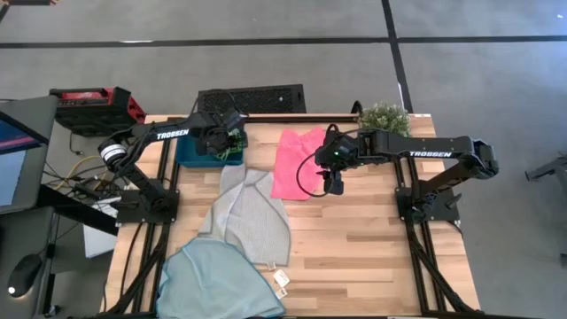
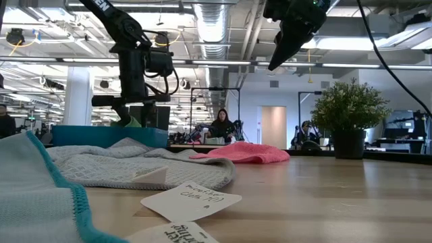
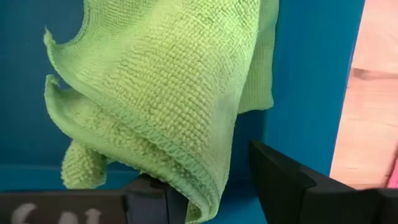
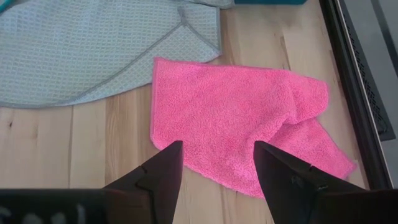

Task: Fold microfiber towels
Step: Put the green cloth into the blue bin

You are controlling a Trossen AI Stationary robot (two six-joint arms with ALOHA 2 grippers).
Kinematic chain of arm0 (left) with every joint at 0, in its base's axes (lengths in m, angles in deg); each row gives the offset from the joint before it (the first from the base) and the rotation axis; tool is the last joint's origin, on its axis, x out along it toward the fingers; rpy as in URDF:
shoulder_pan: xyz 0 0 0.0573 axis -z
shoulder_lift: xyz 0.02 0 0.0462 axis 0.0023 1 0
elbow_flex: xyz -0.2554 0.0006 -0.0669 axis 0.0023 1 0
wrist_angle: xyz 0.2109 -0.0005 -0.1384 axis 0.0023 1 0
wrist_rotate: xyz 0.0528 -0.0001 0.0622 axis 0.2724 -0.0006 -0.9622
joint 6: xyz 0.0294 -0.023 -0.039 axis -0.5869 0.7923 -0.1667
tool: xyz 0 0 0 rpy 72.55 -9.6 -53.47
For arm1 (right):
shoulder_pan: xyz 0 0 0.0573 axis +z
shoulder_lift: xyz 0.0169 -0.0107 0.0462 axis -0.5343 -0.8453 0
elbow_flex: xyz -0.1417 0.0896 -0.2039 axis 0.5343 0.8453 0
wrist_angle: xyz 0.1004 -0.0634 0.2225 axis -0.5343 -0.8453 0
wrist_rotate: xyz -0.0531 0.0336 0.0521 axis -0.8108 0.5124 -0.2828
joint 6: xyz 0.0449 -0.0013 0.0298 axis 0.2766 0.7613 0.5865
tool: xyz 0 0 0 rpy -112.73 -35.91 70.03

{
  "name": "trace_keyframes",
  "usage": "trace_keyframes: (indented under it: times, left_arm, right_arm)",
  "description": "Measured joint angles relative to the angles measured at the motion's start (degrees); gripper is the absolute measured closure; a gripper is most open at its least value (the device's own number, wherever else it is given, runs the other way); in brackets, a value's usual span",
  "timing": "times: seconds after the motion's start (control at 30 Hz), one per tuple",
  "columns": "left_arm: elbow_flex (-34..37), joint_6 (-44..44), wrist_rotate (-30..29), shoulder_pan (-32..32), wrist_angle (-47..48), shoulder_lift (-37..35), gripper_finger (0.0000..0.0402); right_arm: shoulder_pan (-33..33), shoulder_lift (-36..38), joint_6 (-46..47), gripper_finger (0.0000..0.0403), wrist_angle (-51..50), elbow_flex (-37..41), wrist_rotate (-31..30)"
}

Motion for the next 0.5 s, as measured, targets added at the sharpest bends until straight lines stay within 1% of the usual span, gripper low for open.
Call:
trace_keyframes:
  times: [0.13,0.3,0.33,0.4,0.5]
  left_arm:
    - [-0.41,-3.94,-0.23,0.00,1.92,0.00,0.0253]
    - [-2.18,-12.63,-1.74,0.00,7.51,-0.04,0.0253]
    - [-2.58,-15.04,-1.21,0.00,8.13,-0.04,0.0253]
    - [-3.47,-19.40,1.93,-0.03,8.71,-0.06,0.0253]
    - [-4.64,-22.66,6.91,-0.02,9.15,-0.07,0.0253]
  right_arm:
    - [0.00,0.00,0.00,0.0182,0.00,0.00,0.00]
    - [0.00,0.00,0.00,0.0182,0.00,0.01,0.00]
    - [0.00,0.00,0.00,0.0182,0.00,0.02,0.00]
    - [0.00,0.00,0.00,0.0182,0.00,0.00,0.00]
    - [0.00,0.00,0.00,0.0182,0.00,0.00,0.00]
